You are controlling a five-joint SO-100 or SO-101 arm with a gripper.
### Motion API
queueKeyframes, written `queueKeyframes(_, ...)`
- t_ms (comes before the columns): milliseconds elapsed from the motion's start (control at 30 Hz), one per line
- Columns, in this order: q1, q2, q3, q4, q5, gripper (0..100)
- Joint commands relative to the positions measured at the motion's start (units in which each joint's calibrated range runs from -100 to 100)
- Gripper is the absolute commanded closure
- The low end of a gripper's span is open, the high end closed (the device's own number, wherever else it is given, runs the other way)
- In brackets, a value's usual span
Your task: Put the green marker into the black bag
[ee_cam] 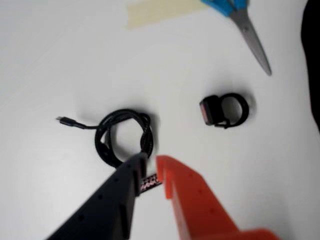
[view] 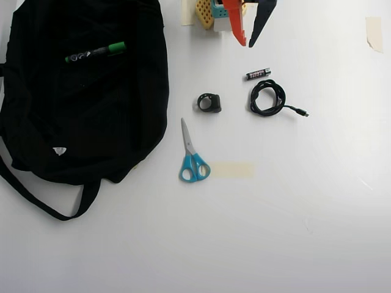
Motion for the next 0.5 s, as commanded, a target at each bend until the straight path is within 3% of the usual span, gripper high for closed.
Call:
queueKeyframes(0,-1.2,-7.2,10.5,-6.9,0.2,98)
queueKeyframes(167,-2.8,-16.9,28.7,-18.4,0.5,98)
queueKeyframes(333,-1.1,-24.5,43.4,-26.2,8.9,98)
queueKeyframes(467,-1.6,-30.2,51.0,-27.4,8.8,98)
